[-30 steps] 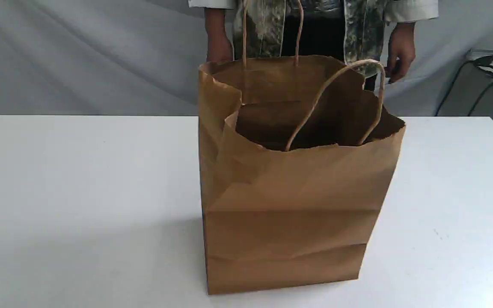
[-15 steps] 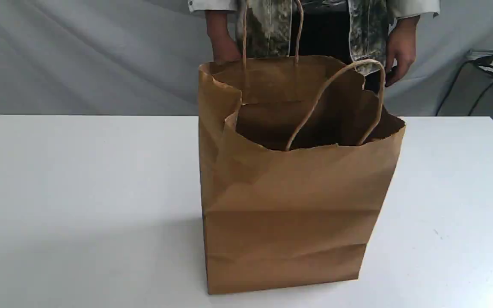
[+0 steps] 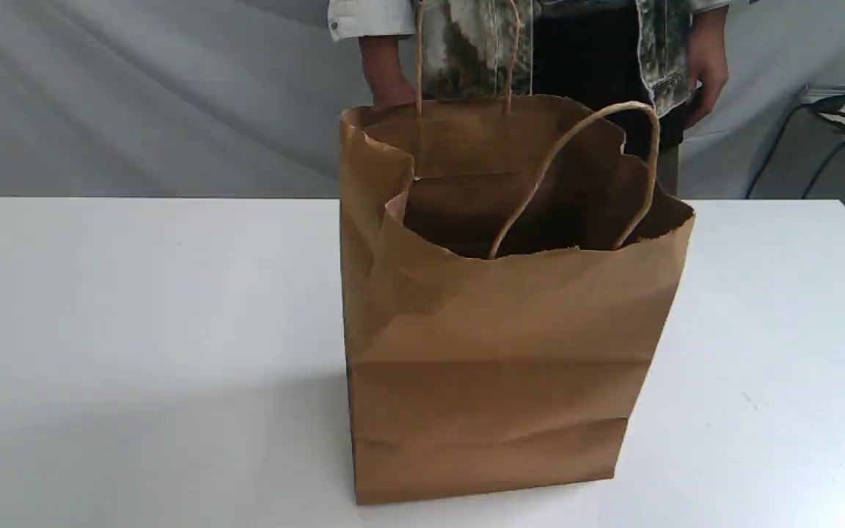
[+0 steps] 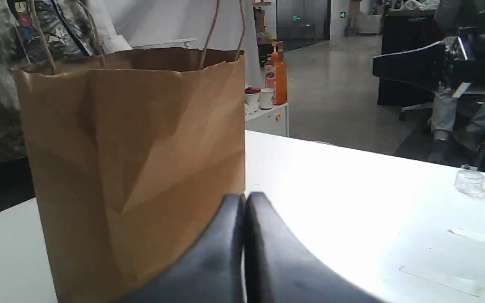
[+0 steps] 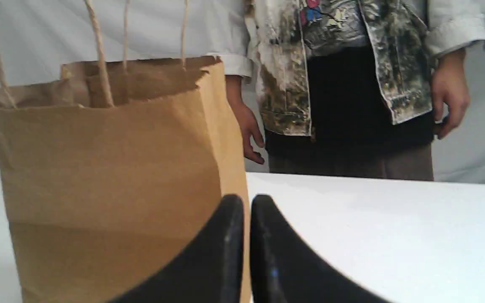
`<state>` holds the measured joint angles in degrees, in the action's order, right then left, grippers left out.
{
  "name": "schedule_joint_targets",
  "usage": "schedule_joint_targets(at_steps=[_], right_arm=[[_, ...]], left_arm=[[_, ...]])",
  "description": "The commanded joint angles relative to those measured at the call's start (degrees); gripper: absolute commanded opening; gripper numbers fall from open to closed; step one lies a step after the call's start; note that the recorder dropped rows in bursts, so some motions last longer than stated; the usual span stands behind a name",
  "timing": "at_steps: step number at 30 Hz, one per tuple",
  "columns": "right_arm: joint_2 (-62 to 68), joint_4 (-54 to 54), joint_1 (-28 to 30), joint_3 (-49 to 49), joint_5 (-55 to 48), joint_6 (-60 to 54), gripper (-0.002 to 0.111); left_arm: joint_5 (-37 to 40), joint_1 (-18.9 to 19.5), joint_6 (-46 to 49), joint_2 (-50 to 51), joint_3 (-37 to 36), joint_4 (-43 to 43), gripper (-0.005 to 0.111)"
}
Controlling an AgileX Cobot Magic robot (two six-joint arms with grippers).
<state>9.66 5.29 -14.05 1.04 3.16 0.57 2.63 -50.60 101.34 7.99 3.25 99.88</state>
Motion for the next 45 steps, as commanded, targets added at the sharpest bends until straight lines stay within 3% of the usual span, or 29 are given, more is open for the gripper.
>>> schedule_joint_targets(at_steps=[1,19,30,36,45], right_arm=[[-2.9,0.9,2.5,-1.0,-1.0,-0.6,0.003],[-9.7,-2.5,12.9,-1.0,-9.8,-4.9,0.003],[-9.7,-13.8,12.8,-1.0,-15.6,-5.0,0.003],[-9.7,-12.7,12.8,-1.0,-21.3,1.1,0.003],[-9.7,-12.4,12.8,-1.0,-20.9,7.4,0.003]], left_arm=[[0.1,-0.3,-0.4,-0.2,-0.3,0.1,0.0],[0.1,-0.3,-0.4,-0.2,-0.3,0.1,0.0],[0.1,-0.3,-0.4,-0.2,-0.3,0.1,0.0],[0.1,-0.3,-0.4,-0.2,-0.3,0.1,0.0],[0.1,-0.3,-0.5,-0.2,-0.3,0.1,0.0]])
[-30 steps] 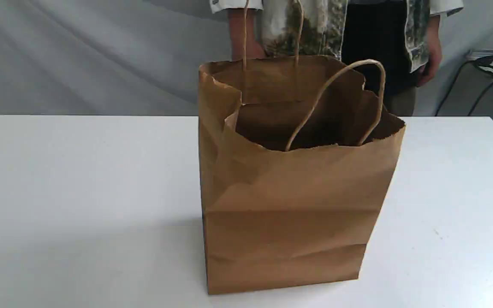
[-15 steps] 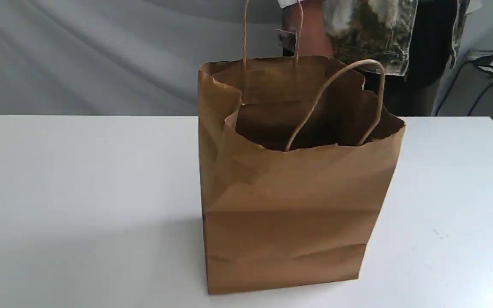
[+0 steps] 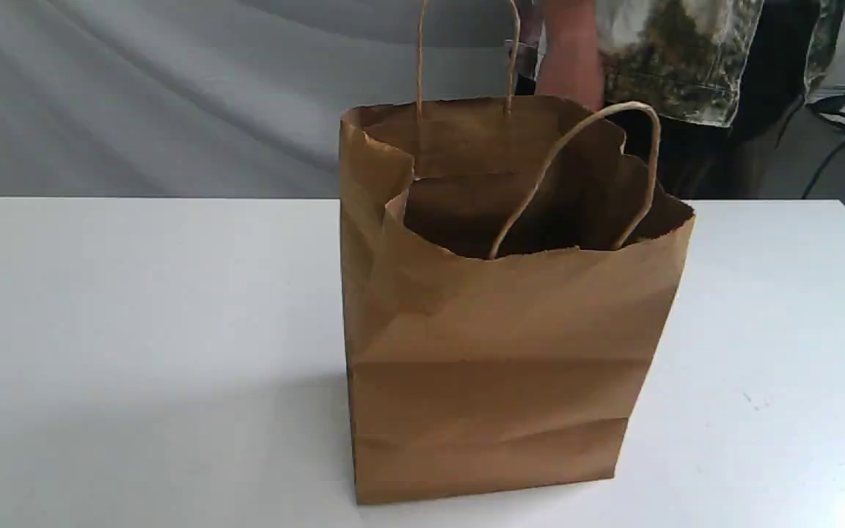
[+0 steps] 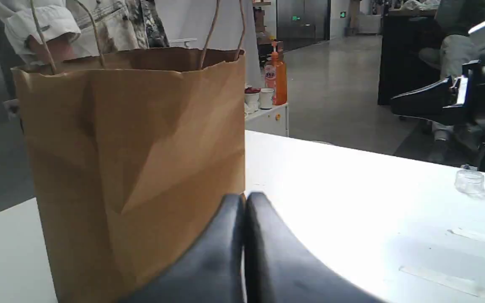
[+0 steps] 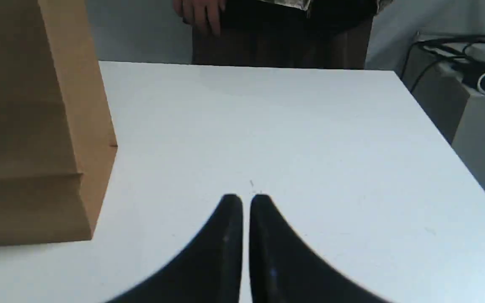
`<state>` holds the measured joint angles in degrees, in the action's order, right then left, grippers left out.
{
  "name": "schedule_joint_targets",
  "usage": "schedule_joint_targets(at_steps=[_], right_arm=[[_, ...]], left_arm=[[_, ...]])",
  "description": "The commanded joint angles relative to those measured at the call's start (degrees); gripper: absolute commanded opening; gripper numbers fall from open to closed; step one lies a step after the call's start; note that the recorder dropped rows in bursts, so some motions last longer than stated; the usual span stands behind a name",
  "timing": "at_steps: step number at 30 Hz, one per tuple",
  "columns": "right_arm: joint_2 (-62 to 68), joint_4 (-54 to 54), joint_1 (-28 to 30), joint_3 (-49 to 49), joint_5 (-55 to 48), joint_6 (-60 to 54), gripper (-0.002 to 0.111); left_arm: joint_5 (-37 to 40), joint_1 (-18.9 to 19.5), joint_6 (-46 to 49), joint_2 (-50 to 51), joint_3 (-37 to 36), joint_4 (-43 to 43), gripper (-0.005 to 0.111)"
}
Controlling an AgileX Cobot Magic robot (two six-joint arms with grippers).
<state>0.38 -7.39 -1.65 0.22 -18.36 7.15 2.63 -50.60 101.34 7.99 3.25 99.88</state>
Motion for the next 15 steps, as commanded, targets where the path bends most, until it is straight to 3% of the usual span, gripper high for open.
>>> schedule_joint_targets(at_steps=[1,15], right_arm=[[-0.4,0.8,0.4,-0.2,0.6,0.8,0.003],[-0.4,0.9,0.4,-0.2,0.6,0.8,0.003]], left_arm=[[0.1,-0.3,-0.5,-0.2,-0.3,0.1,0.0],[0.1,-0.3,-0.4,-0.2,-0.3,0.1,0.0]])
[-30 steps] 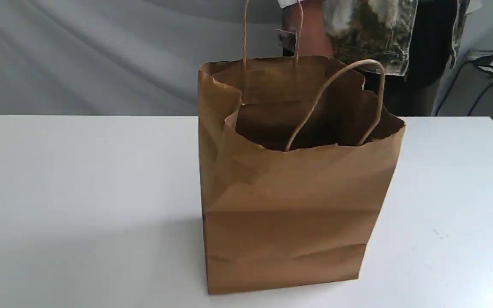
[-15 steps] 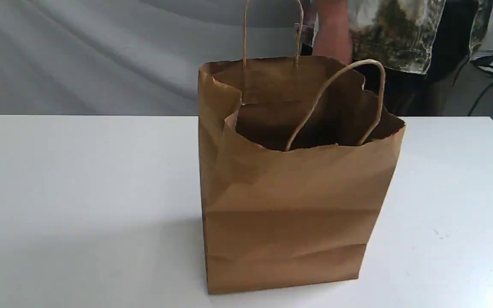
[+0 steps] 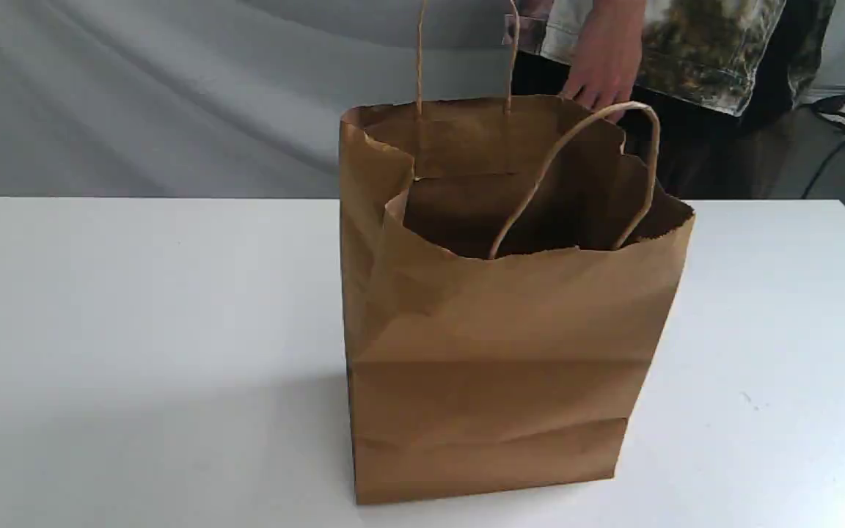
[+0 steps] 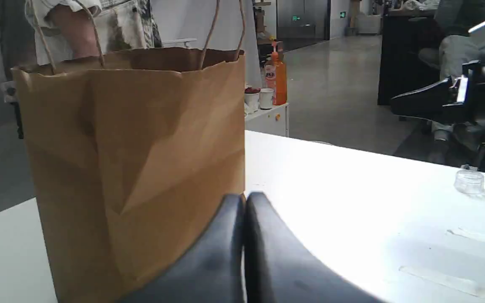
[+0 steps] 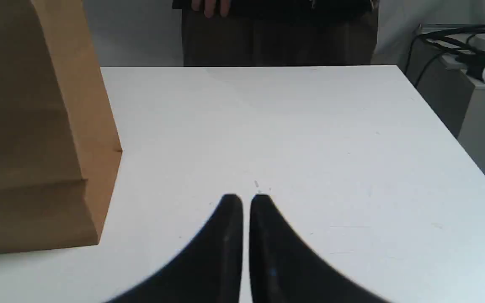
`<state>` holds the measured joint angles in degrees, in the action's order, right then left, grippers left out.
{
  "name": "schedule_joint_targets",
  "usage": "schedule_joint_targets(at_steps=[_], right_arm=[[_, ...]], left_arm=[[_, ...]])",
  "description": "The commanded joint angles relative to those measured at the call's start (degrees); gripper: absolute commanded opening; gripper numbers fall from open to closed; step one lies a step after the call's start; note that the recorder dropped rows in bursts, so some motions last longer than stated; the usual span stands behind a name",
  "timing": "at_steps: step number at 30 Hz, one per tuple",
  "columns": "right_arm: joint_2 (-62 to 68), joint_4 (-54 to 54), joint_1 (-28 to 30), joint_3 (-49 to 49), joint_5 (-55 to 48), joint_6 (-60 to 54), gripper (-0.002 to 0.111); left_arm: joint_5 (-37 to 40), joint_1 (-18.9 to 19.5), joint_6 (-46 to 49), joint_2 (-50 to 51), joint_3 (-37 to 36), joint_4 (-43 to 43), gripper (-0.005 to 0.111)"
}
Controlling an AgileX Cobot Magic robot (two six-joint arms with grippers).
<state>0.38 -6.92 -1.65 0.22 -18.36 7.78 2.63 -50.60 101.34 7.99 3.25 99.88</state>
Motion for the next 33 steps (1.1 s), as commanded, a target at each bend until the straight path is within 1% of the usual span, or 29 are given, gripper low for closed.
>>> schedule_joint_targets(at_steps=[1,12,18,20,22,23,24,25,26,27,31,32,33], right_arm=[[-0.4,0.4,0.4,-0.2,0.6,0.2,0.003],[-0.4,0.4,0.4,-0.2,0.6,0.2,0.003],[-0.4,0.4,0.4,-0.2,0.6,0.3,0.003],[-0.4,0.4,0.4,-0.2,0.6,0.3,0.003],[-0.4,0.4,0.4,-0.2,0.6,0.3,0.003],[-0.4,0.4,0.4,-0.2,0.6,0.3,0.003],[-0.4,0.4,0.4,-0.2,0.6,0.3,0.003],[-0.4,0.4,0.4,-0.2,0.6,0.3,0.003],[-0.4,0.4,0.4,-0.2,0.6,0.3,0.003],[-0.4,0.4,0.4,-0.2,0.6,0.3,0.003],[-0.4,0.4,0.4,-0.2,0.6,0.3,0.003],[-0.4,0.4,0.4,-0.2,0.6,0.3,0.003],[-0.4,0.4,0.4,-0.2,0.6,0.3,0.003]], left_arm=[[0.1,-0.3,-0.4,-0.2,-0.3,0.1,0.0],[0.1,-0.3,-0.5,-0.2,-0.3,0.1,0.0],[-1.9,-0.3,-0.5,-0.2,-0.4,0.1,0.0],[-1.9,-0.3,-0.5,-0.2,-0.3,0.1,0.0],[-0.2,-0.3,-0.6,-0.2,0.1,0.1,0.0],[0.3,-0.3,-1.2,-0.2,0.3,-2.8,0.0],[-0.5,-0.3,-3.8,-0.2,0.5,-9.6,0.0],[-1.0,-0.3,-7.5,-0.2,0.7,-18.5,0.0],[-1.8,-0.3,-13.7,-0.2,0.8,-28.1,0.0],[-2.6,-0.3,-21.8,-0.2,0.9,-35.9,0.0],[-6.5,-0.3,-48.8,-0.2,0.7,-50.6,0.0],[-7.1,-0.3,-54.8,-0.2,0.7,-55.9,0.0],[-7.7,-0.3,-64.5,-0.2,0.7,-60.5,0.0]])
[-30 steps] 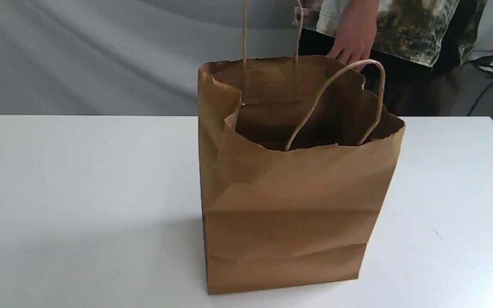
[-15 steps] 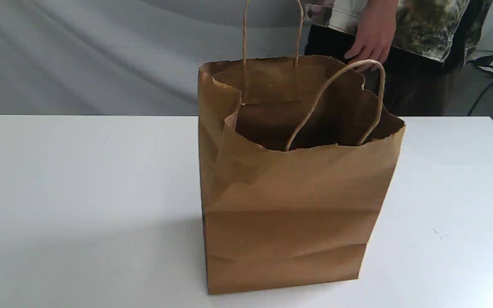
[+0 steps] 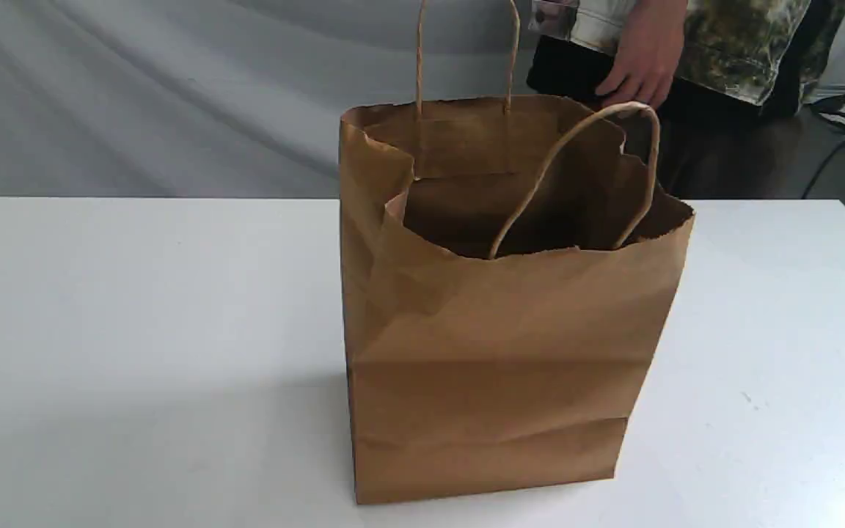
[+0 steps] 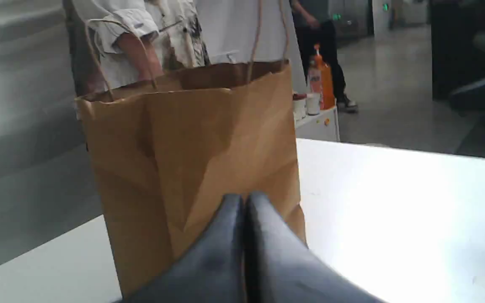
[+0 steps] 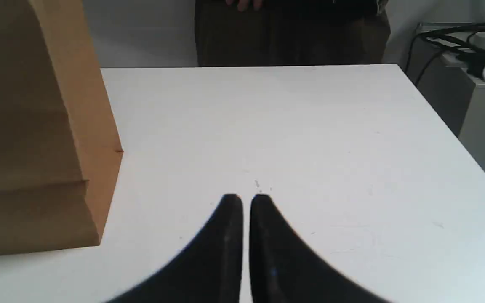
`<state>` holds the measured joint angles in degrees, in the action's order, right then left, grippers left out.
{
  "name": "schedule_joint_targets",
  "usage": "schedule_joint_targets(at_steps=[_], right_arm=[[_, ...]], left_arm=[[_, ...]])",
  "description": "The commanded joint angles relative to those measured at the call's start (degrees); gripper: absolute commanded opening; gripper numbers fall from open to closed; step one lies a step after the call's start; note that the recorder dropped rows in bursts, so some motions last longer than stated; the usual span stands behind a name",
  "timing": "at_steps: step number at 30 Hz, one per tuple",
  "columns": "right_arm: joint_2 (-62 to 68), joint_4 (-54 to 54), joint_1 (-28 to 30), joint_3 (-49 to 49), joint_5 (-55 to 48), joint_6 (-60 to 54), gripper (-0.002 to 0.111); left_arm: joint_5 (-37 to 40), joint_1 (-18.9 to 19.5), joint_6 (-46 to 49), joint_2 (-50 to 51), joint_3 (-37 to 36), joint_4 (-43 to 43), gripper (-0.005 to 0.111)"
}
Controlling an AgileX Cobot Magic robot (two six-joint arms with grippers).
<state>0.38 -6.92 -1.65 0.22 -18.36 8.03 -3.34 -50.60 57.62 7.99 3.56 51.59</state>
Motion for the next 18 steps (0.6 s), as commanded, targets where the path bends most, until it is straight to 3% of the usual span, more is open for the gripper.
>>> schedule_joint_targets(at_steps=[1,6,9,13,18], right_arm=[[-0.4,0.4,0.4,-0.2,0.6,0.1,0.003],[-0.4,0.4,0.4,-0.2,0.6,-0.1,0.003],[-0.4,0.4,0.4,-0.2,0.6,-0.1,0.003],[-0.4,0.4,0.4,-0.2,0.6,-0.1,0.003],[-0.4,0.4,0.4,-0.2,0.6,-0.1,0.003]], left_arm=[[-2.0,-0.3,-28.9,-0.2,0.1,-17.1,0.0],[-2.2,0.4,-68.7,-0.2,-3.6,-46.2,0.0],[0.2,0.7,-84.9,-0.2,-3.6,-64.3,0.0],[6.1,0.7,-87.4,-0.2,-3.6,-65.7,0.0],[6.8,0.7,-87.1,-0.2,-3.6,-70.8,0.0]])
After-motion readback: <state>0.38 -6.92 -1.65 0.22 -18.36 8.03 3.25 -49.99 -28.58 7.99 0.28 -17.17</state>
